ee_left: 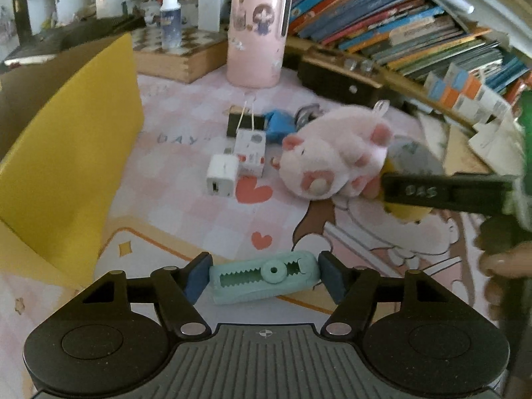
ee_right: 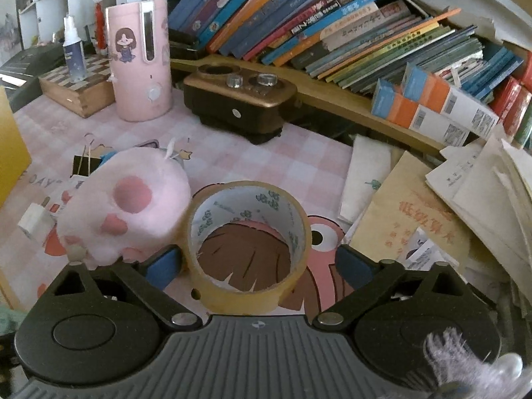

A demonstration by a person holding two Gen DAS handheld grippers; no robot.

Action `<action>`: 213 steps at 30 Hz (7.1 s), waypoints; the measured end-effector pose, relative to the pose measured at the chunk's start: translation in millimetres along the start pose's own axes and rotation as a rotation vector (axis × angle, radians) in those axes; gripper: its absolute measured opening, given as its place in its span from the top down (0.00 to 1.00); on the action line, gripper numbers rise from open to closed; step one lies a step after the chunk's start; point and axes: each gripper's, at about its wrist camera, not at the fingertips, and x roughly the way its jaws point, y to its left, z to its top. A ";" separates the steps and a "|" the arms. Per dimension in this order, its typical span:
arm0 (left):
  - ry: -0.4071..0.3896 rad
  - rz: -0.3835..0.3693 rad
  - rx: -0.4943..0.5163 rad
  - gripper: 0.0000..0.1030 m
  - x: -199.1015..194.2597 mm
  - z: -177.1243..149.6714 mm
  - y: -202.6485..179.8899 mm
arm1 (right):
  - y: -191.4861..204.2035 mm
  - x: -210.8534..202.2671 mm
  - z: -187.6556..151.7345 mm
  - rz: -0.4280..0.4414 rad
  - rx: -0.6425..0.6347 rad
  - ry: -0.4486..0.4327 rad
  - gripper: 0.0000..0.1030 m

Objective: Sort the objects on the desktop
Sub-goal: 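Close the left tool on the mint-green object while the right tool grips the yellow tape roll, then carry the green object with the left tool while the right tool carries the tape roll to the yellow box, then open the left tool to drop the green object in the box while the right tool releases the tape inside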

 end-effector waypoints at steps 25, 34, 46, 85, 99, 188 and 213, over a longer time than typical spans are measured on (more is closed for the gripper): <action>-0.171 -0.107 0.143 0.32 -89.9 18.9 6.8 | 18.0 -115.9 -16.9 -0.037 0.106 -0.081 0.23; -0.200 -0.129 0.189 0.32 -124.3 8.0 42.9 | 62.5 -181.8 -32.8 -0.031 0.183 -0.104 0.23; -0.235 -0.114 0.192 0.32 -165.8 -16.8 113.3 | 144.8 -232.5 -66.2 -0.020 0.181 -0.108 0.23; -0.213 -0.036 0.116 0.32 -196.5 -66.6 230.8 | 291.1 -257.2 -112.4 0.102 0.073 -0.013 0.23; -0.216 0.017 0.057 0.32 -196.6 -62.3 258.0 | 315.3 -248.0 -96.8 0.146 0.004 -0.016 0.23; -0.116 0.225 0.049 0.32 -65.6 57.6 259.7 | 340.0 -74.0 71.3 0.388 -0.640 -0.039 0.23; -0.036 0.245 0.055 0.31 -45.8 47.0 244.0 | 342.9 -32.5 62.1 0.353 -1.035 -0.030 0.23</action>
